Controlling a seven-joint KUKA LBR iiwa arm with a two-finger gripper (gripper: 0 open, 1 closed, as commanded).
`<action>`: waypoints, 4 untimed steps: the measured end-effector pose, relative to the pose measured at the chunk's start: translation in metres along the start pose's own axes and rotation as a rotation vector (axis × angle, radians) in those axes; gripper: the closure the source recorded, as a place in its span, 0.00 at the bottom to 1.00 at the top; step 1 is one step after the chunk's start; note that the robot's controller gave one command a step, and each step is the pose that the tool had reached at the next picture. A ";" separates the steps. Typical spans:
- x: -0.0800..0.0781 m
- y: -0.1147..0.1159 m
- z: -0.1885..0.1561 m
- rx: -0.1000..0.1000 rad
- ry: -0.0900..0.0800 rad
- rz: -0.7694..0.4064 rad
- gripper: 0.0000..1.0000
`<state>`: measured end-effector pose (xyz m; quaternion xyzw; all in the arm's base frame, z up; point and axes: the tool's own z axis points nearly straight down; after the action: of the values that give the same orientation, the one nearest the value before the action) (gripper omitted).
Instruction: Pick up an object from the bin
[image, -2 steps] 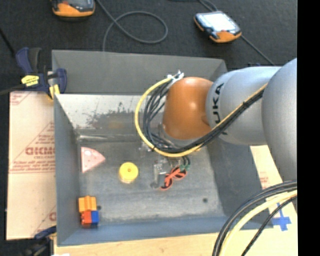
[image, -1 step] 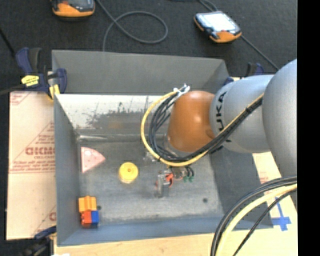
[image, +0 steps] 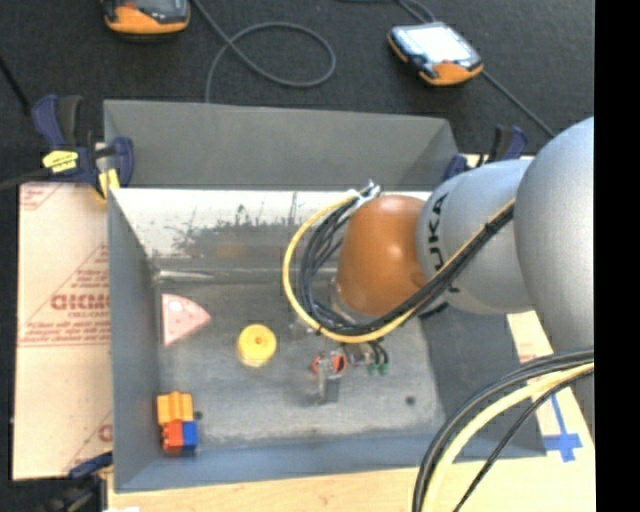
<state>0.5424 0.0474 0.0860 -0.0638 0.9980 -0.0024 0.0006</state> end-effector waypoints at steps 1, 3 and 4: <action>-0.047 0.026 -0.018 -0.005 -0.001 -0.182 0.00; -0.075 -0.062 -0.013 -0.004 -0.004 -0.168 0.00; -0.059 -0.086 -0.006 -0.002 -0.002 -0.150 0.00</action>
Offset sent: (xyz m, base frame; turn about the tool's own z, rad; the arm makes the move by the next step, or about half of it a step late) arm 0.0994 -0.0045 0.0263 -0.1057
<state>0.6118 -0.0299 0.0925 -0.1384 0.9904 -0.0014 0.0016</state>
